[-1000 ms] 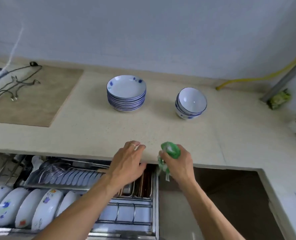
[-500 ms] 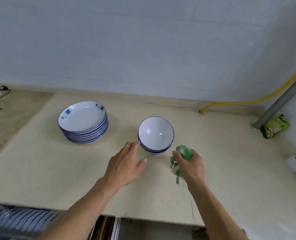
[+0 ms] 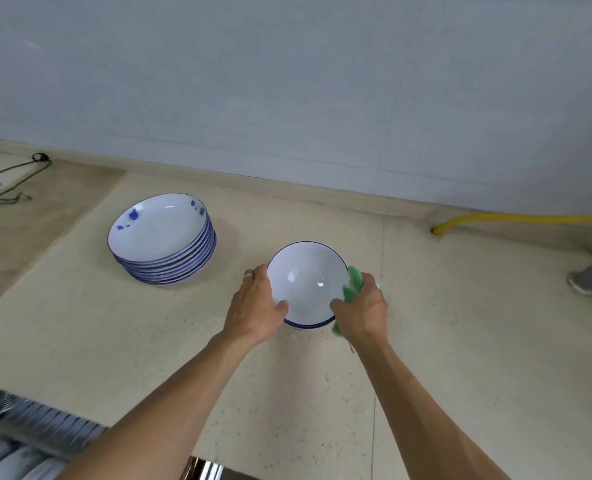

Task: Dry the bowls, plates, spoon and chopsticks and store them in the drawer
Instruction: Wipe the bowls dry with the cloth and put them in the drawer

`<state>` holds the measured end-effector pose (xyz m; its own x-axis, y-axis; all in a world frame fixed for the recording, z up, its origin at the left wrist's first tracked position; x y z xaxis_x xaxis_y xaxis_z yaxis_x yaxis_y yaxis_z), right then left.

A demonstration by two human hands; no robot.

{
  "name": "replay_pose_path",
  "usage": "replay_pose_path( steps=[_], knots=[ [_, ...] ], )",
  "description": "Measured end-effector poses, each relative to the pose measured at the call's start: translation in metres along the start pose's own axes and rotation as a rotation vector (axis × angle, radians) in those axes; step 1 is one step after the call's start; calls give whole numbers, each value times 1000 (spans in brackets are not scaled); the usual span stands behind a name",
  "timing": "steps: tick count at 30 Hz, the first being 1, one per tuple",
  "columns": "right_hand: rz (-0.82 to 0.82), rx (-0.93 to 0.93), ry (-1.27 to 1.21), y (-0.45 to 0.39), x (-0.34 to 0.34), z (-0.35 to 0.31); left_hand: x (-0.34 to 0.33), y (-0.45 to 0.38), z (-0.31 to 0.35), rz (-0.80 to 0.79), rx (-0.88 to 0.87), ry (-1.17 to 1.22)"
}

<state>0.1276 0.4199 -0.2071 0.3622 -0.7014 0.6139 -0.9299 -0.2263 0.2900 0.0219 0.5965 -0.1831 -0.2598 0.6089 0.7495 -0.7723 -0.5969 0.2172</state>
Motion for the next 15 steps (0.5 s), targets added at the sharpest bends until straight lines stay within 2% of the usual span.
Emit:
replay_pose_path(
  steps=[7, 15],
  knots=[
    [-22, 44, -27, -3, 2, -6, 3, -3, 9, -3, 41, -39],
    [38, 42, -192, 17, 40, -23, 22, 11, 29, 6, -39, 128]
  ],
)
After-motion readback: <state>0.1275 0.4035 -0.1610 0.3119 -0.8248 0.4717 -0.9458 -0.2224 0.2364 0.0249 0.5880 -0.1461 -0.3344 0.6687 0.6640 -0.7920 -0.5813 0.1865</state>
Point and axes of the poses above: each hand's wrist, its own y-axis away from the middle knuckle, its own x-axis out of the back of the hand, z = x × y, the point moved 9 cm from there along -y, towards the middle knuckle, and after that the axes turned 7 degrees about y, right-handed, at the moved point
